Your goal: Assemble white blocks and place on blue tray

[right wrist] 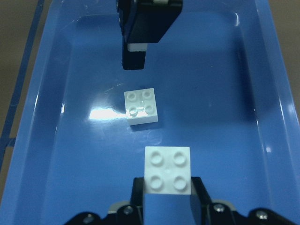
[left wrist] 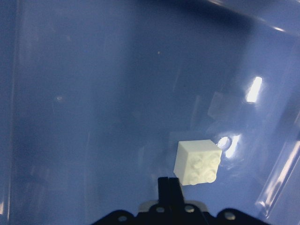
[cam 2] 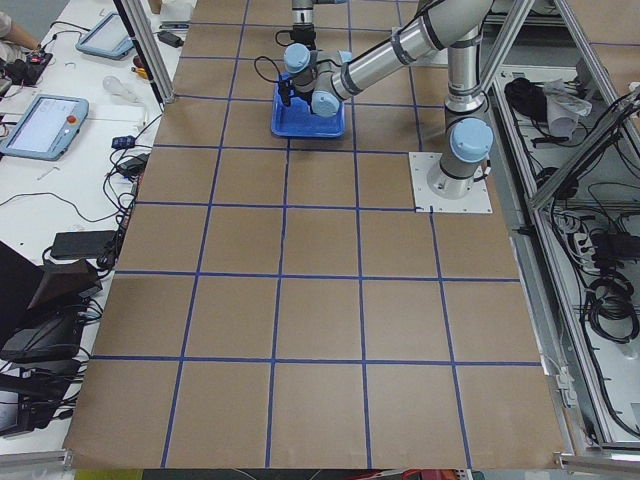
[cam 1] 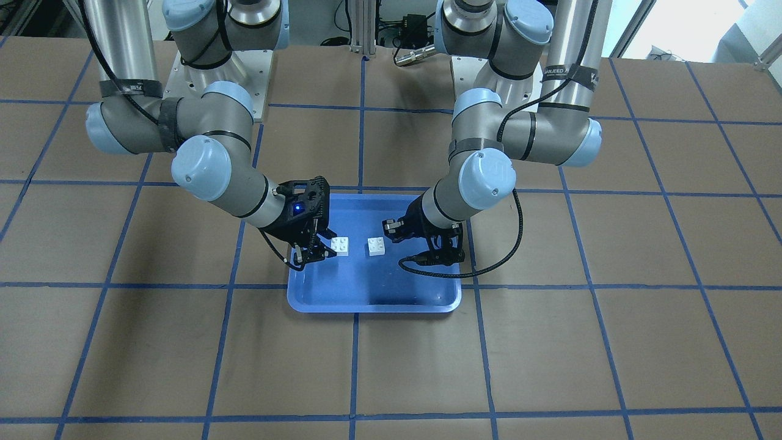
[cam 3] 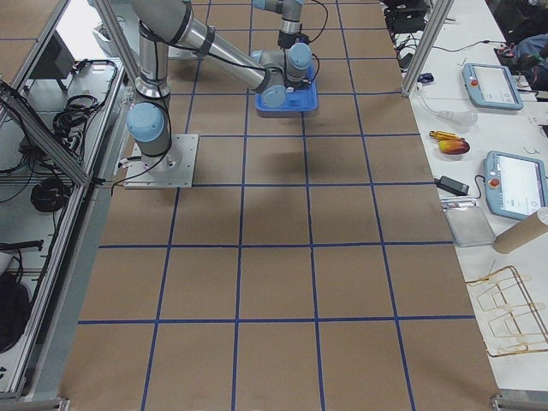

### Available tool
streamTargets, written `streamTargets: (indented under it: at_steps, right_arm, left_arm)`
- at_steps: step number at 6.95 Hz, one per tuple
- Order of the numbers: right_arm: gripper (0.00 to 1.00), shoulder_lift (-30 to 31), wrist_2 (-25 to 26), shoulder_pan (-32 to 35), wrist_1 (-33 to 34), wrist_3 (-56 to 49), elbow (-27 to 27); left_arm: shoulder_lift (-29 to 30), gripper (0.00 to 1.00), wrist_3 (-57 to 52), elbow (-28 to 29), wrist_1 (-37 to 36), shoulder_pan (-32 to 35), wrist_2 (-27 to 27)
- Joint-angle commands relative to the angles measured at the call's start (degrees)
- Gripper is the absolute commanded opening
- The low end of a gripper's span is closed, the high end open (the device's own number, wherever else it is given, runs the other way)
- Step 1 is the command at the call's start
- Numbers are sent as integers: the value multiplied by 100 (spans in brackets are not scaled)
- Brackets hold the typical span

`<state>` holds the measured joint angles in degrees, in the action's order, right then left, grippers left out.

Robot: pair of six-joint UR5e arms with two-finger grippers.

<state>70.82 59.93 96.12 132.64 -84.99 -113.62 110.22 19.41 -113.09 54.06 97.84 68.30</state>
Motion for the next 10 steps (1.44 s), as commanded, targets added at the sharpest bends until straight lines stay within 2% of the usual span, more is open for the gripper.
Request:
streamTargets:
  at_steps: [1, 4, 10]
  right_arm:
    - [0, -251, 27, 239, 435, 305, -11]
    - [0, -411, 27, 284, 570, 308, -20]
    - [0, -428, 36, 399, 587, 343, -195]
  left_arm:
    - [113, 0, -16, 6, -36, 7, 0]
    - [228, 0, -33, 6, -334, 25, -27]
    - [236, 0, -51, -20, -335, 69, -18]
